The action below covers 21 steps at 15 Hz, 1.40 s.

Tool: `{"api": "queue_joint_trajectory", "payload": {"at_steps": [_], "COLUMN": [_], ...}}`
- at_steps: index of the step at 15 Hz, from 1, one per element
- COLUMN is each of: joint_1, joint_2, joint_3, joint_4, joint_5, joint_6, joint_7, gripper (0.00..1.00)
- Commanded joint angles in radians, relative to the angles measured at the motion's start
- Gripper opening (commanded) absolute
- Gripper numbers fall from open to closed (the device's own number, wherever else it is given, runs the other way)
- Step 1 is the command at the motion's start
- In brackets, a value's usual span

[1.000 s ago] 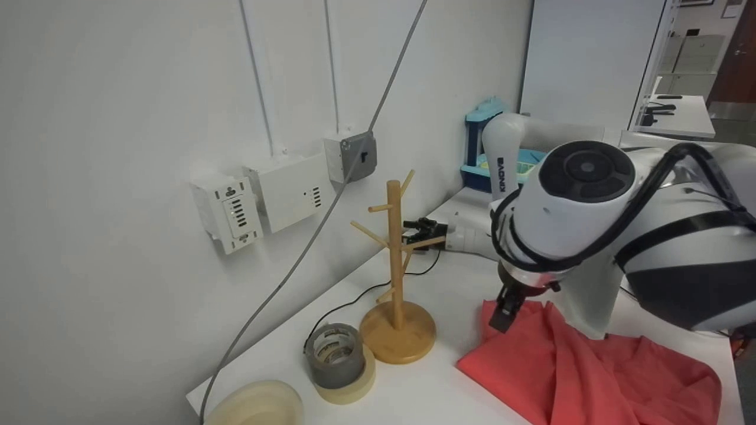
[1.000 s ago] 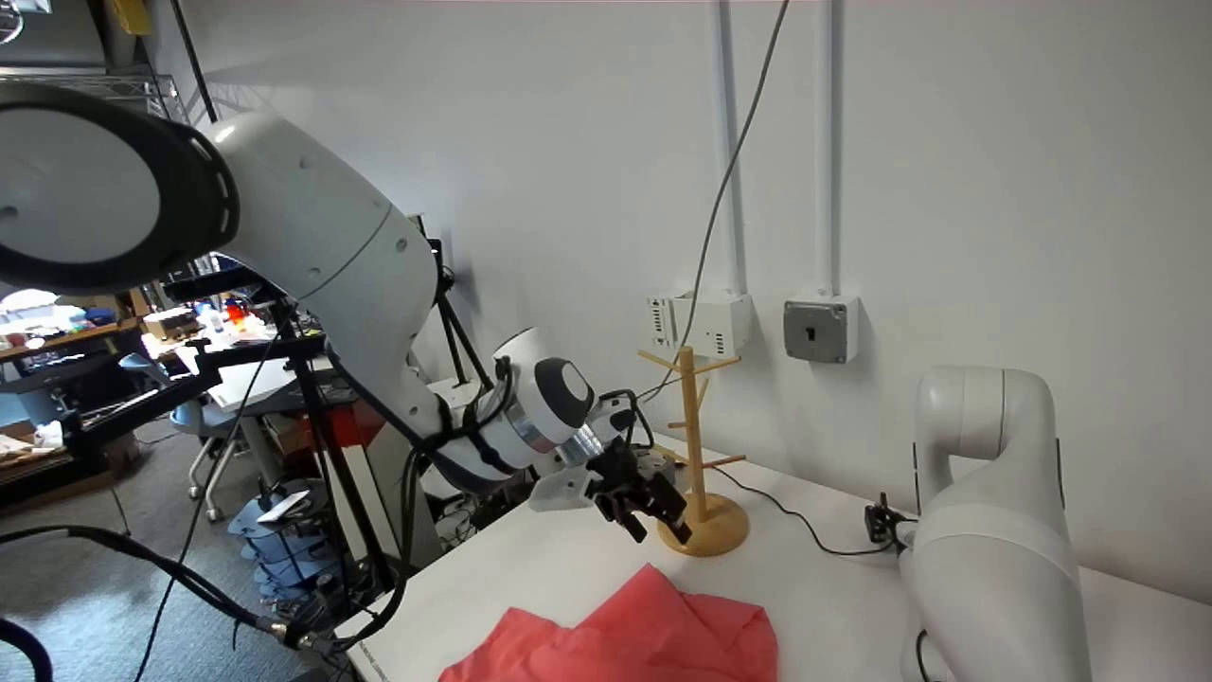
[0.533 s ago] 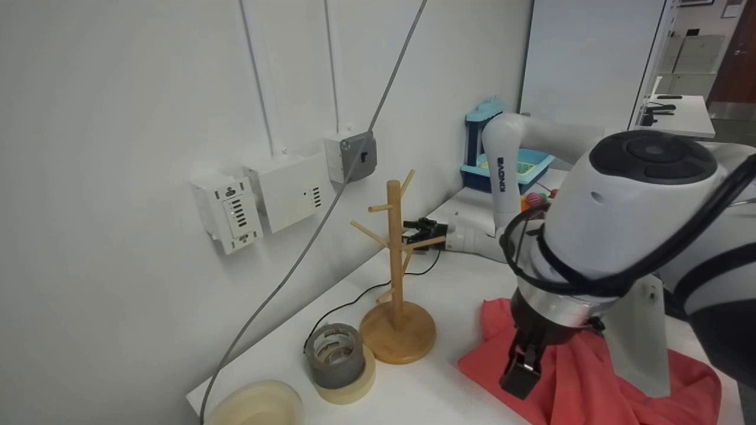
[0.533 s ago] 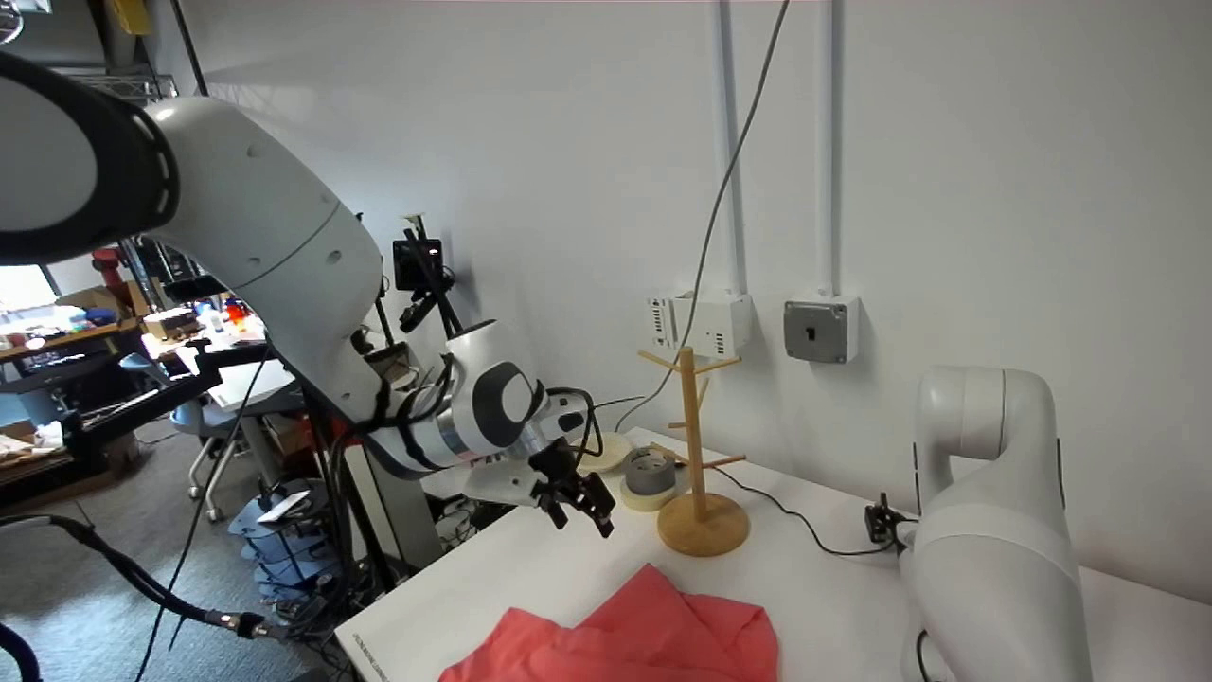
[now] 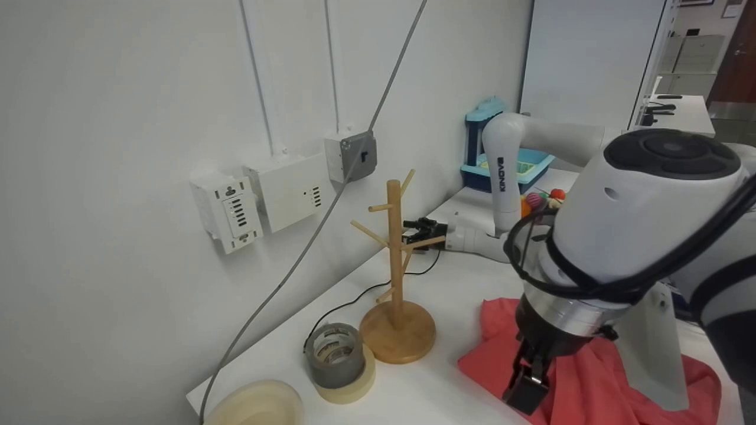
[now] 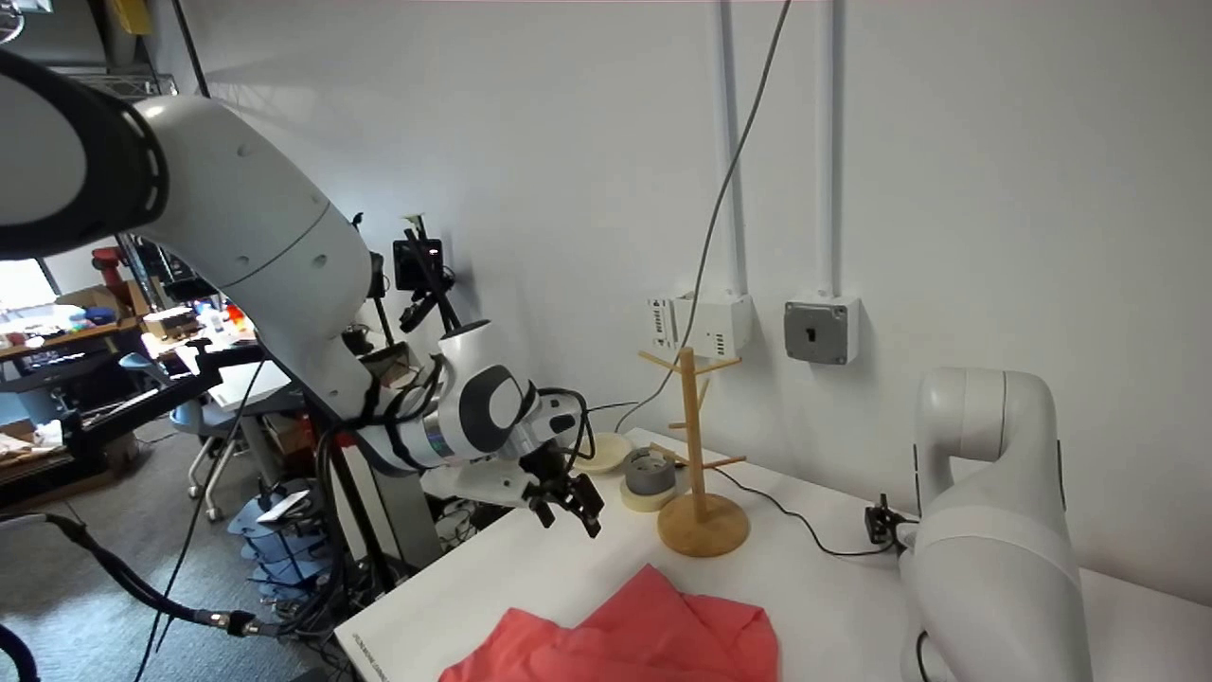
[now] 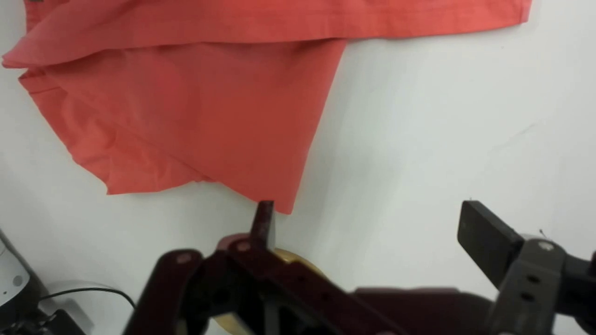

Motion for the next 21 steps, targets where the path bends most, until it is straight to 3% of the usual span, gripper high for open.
{"api": "queue_joint_trajectory", "payload": {"at_steps": [1, 15, 20, 21], "joint_1": [0.0, 0.0, 0.034, 0.089], "joint_2": [0.0, 0.0, -0.011, -0.014], "joint_3": [0.0, 0.0, -0.018, -0.064], "joint_4": [0.0, 0.0, 0.011, 0.009], "joint_5": [0.0, 0.0, 0.023, 0.09], "joint_6": [0.0, 0.0, -0.102, -0.116], "joint_7": [0.0, 0.0, 0.168, 0.16], "gripper": [1.0, 1.0, 1.0, 1.0]}}
